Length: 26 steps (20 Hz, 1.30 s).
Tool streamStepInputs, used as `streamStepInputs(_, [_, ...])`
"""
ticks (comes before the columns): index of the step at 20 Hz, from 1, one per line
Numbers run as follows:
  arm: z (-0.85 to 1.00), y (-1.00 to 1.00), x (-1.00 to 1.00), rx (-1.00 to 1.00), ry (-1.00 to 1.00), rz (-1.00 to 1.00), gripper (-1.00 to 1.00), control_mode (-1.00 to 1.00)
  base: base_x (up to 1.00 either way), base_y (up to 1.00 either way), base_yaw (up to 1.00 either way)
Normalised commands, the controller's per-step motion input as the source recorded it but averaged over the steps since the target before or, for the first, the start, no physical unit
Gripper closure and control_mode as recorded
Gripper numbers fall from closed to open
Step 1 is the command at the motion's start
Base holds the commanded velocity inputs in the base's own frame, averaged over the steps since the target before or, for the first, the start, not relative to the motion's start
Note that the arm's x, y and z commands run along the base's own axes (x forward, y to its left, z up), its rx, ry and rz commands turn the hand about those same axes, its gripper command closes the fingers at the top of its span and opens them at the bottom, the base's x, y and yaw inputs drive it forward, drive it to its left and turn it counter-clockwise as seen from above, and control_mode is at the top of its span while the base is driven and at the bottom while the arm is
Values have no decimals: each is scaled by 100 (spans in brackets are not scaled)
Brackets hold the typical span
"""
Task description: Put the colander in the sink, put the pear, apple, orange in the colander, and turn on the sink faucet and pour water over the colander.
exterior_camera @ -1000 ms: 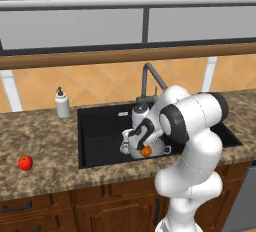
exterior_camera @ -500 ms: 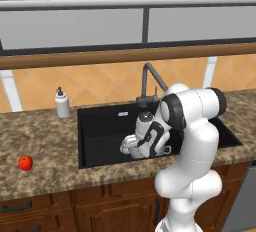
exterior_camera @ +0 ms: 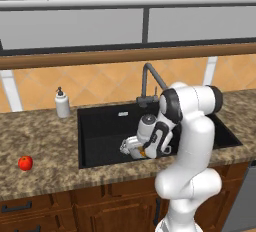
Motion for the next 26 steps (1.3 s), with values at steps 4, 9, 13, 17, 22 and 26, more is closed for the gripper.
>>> streamStepInputs(4, [-3, -3, 13, 0, 6, 0, -100, -100, 0, 0, 0])
streamStepInputs(9, [0, -6, 8, 0, 3, 0, -100, -100, 0, 0, 0])
streamStepInputs(13, [14, 0, 6, 0, 10, 0, -100, -100, 0, 0, 0])
streamStepInputs(17, [52, 1, 0, 0, 18, 0, -100, -100, 0, 0, 0])
streamStepInputs(22, [80, 1, 2, 0, 15, 0, -100, -100, 0, 0, 0])
streamStepInputs(26, [88, 0, 15, 0, 20, 0, -100, -100, 0, 0, 0])
